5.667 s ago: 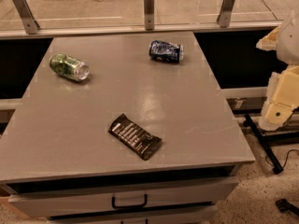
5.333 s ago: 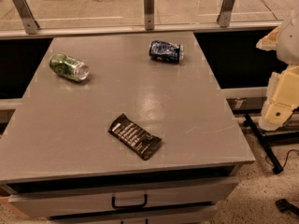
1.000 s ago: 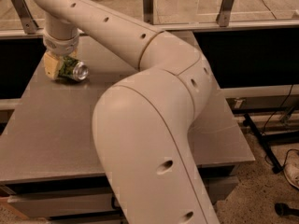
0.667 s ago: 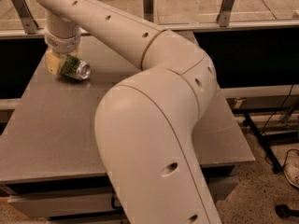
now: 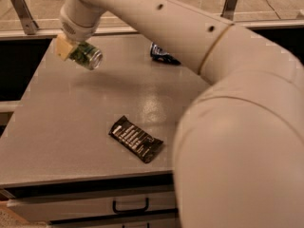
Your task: Place green can upright
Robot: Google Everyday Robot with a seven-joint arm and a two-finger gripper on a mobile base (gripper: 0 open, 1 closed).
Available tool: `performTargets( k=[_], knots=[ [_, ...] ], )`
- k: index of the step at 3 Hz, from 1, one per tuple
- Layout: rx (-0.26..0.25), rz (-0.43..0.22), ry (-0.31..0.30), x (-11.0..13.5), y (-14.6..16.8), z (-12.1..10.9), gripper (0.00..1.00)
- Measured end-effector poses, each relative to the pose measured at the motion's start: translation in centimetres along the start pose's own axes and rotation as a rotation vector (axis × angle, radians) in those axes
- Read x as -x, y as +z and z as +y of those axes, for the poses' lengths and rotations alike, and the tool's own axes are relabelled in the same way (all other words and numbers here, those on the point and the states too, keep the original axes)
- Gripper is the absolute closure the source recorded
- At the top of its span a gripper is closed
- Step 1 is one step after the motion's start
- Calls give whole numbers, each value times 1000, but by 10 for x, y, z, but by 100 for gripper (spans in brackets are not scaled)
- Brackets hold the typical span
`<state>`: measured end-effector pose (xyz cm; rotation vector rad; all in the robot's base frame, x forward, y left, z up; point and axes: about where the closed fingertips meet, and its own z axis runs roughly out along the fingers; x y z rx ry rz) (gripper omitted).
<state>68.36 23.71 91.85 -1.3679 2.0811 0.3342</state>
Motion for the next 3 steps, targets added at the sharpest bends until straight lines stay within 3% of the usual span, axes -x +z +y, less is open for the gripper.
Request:
performTargets(
  k=[1,2,3],
  knots=[
    [45,-166,-55,-9,-27,18,100],
    [16,-272,-80,-7,-50,4,100],
    [9,-268,-83,-9,-50,2,100]
  ],
)
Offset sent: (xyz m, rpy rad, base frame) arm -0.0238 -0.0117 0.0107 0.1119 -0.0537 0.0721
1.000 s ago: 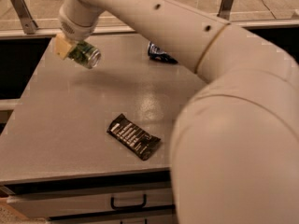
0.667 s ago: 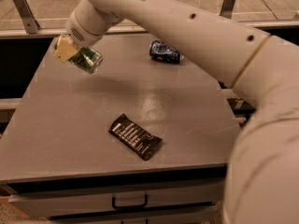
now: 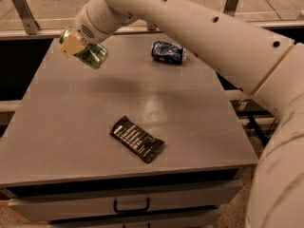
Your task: Place green can upright
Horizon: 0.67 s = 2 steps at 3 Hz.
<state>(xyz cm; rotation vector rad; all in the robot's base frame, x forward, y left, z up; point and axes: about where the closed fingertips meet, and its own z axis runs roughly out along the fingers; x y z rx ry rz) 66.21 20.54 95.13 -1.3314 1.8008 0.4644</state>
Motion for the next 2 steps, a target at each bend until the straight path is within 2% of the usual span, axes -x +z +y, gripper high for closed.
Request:
performTargets(
  k=[1,2],
  knots=[
    [-6,-25,-32,-3,-13,-9,100],
    [-56,-28,-69,-21,-50,-27,100]
  ],
)
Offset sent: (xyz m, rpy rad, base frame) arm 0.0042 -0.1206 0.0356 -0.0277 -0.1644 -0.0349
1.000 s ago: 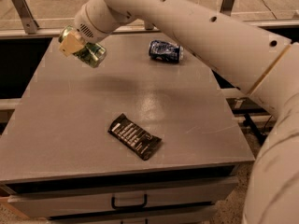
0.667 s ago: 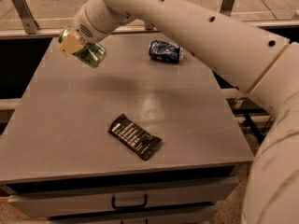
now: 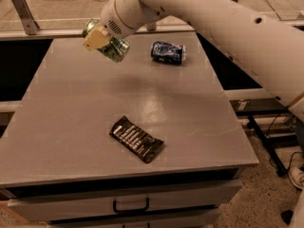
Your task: Place green can upright
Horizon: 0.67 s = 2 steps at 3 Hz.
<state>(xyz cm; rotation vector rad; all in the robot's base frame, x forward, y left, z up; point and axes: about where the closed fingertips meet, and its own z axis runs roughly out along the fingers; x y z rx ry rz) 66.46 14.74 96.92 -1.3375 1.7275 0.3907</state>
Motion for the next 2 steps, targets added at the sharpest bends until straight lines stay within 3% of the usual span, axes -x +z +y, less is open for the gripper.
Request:
performTargets(
  k=[1,2],
  knots=[
    [-4,-42,-13,-23,-24,-9,100],
    [23,-148,-6,-48,-43,-15,100]
  ],
)
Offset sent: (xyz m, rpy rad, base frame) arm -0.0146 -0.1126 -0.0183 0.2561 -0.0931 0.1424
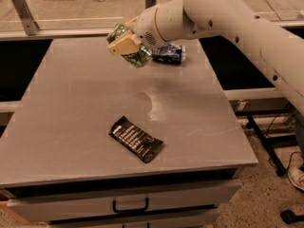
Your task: Place green can upright
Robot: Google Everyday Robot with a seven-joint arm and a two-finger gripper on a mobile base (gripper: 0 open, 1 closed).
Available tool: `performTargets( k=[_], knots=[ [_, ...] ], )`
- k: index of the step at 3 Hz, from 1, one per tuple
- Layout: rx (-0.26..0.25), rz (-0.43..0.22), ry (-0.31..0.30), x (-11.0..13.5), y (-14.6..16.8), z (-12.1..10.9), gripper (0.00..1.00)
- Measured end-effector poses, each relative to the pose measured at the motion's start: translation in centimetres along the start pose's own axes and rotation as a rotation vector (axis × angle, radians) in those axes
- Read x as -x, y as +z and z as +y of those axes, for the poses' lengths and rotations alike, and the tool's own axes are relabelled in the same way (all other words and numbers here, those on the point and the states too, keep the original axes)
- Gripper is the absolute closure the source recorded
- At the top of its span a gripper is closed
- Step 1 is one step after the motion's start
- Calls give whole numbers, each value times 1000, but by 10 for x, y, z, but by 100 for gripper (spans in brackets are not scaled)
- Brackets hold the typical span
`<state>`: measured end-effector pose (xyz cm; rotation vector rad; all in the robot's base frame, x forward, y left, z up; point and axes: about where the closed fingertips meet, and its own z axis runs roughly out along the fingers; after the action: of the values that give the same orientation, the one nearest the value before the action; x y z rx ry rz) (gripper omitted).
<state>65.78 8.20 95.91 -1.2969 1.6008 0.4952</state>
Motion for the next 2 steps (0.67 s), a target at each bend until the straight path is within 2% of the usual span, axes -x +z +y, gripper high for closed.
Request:
performTargets(
  k=[2],
  knots=[
    [72,-273,20,-34,-14,1,100]
  ],
)
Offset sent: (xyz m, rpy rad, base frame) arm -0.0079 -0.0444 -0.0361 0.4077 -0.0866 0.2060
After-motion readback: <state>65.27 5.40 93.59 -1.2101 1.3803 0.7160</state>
